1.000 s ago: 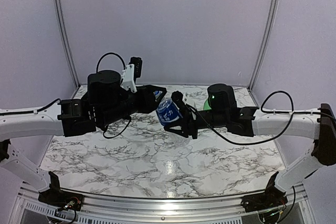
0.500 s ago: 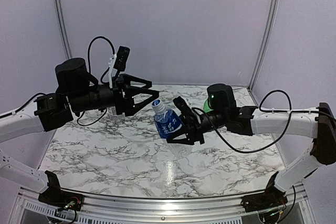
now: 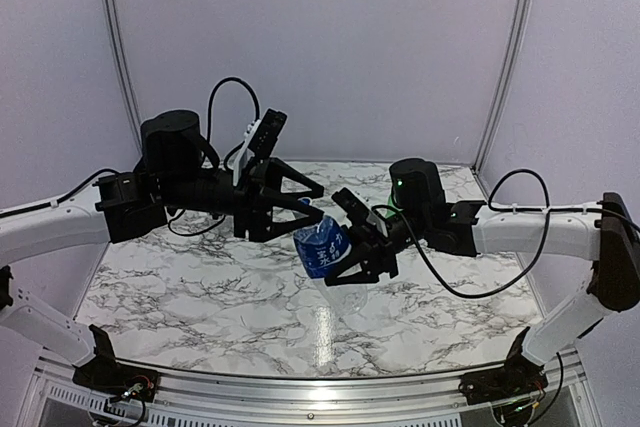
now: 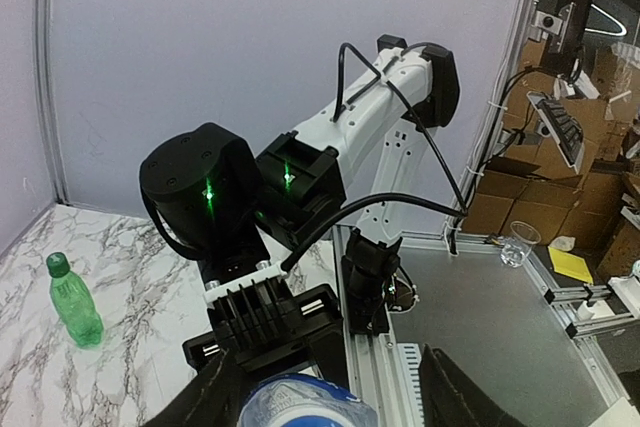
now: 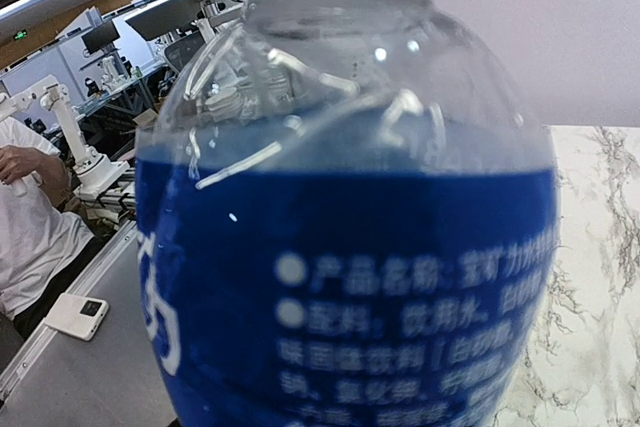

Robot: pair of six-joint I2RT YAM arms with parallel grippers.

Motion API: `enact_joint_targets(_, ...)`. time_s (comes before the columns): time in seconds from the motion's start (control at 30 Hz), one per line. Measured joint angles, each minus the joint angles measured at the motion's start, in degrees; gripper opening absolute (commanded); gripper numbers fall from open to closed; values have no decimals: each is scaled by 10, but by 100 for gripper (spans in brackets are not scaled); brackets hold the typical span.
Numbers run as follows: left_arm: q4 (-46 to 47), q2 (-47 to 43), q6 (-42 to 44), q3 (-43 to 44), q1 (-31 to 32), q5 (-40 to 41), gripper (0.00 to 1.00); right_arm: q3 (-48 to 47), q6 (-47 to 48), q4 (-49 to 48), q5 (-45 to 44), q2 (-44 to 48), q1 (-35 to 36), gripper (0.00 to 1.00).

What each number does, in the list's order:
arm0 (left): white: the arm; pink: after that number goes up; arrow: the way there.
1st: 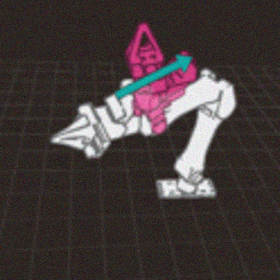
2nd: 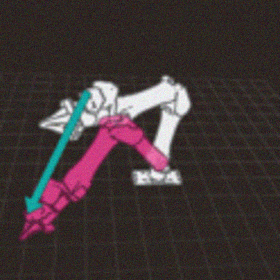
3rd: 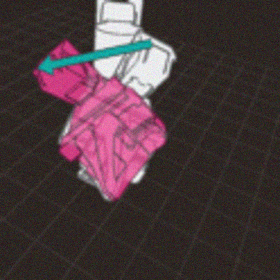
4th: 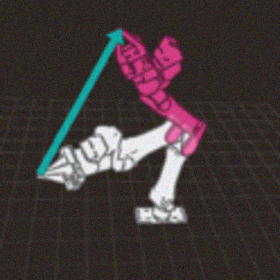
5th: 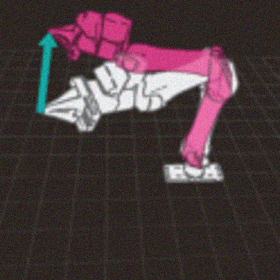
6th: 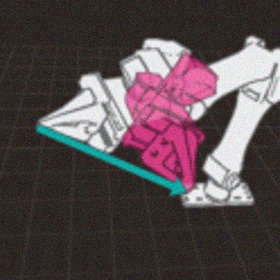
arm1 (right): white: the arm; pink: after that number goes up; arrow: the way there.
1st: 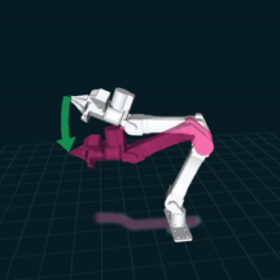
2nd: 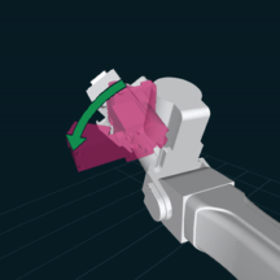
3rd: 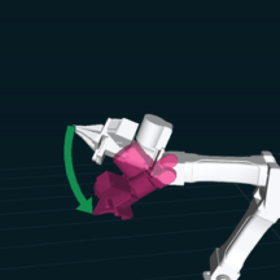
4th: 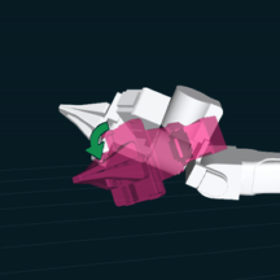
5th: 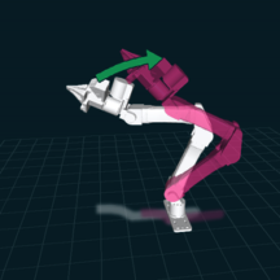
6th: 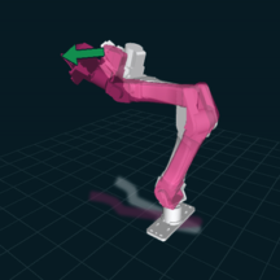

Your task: Unscrew the bottle caps

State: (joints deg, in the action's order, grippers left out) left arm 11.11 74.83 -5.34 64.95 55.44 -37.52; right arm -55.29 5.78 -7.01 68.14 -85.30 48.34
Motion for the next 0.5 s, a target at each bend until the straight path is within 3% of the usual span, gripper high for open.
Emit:
enact_joint_targets(0.27, 7, 22, -4, 3, 0, -26, 36, 0, 0, 0, 8, 0, 1, 37)
enact_joint_targets(0.5, 15, 24, -12, 3, -1, -25, 29, -1, 0, -2, 9, -1, 1, 35)
